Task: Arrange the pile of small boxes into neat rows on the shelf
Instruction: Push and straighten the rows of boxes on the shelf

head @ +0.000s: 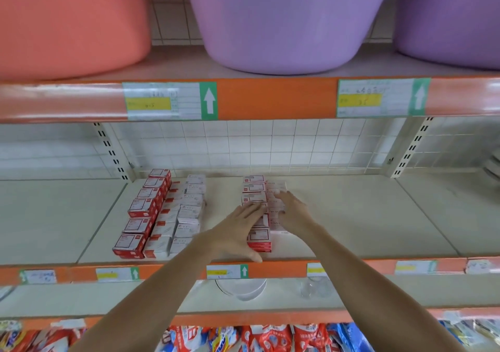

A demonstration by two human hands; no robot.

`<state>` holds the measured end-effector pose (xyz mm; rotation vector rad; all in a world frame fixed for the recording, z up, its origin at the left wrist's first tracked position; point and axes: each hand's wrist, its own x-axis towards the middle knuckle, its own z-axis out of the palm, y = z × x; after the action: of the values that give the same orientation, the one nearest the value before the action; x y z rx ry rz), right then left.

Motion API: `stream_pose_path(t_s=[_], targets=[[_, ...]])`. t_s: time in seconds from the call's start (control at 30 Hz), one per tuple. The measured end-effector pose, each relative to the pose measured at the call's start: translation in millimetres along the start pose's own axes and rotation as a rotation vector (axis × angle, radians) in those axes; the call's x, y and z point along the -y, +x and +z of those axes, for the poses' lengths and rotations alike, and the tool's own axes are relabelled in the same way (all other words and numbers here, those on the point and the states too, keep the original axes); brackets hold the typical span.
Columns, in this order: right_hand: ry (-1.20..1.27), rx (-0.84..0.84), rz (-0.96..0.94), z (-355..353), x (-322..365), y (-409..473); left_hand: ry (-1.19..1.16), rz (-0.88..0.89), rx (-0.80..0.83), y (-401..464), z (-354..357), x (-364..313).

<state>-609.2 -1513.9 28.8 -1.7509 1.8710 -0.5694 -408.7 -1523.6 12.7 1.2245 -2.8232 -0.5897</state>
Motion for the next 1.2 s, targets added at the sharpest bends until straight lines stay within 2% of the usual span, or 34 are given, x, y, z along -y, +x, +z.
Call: stream_pose_path(t_s=[0.13, 0.3, 0.57, 0.8, 0.9, 0.97, 1.03, 1.1, 1.2], targets=[[-0.087, 0.036, -0.007, 5, 1, -3, 0.003, 0.022, -0.135, 0, 5, 2], [-0.030, 0.005, -0.066, 10, 4, -6, 0.051, 0.015, -0.164, 1, 5, -2], [-0.025, 0.011, -0.072, 11, 3, -9, 0.103, 0.001, -0.076, 3, 2, -5], [-0.009, 0.012, -0.055, 17, -4, -2, 0.076, 0.024, -0.107, 3, 4, -1], [0.199, -0.124, -0.017, 22, -2, -5, -0.225, -0.022, -0.205, 1, 4, -5], [0.431, -0.147, 0.034, 27, 4, -9, -0.616, -0.127, -0.329, -1, -2, -17], [0.674, -0.113, 0.062, 33, 13, -13, -1.006, -0.199, -0.417, 2, -5, -30], [0.837, -0.071, 0.074, 37, 24, -15, -1.335, -0.236, -0.430, 6, -6, -37], [0.981, 0.022, 0.113, 51, 31, -8, -1.628, -0.269, -0.413, 10, 1, -41]])
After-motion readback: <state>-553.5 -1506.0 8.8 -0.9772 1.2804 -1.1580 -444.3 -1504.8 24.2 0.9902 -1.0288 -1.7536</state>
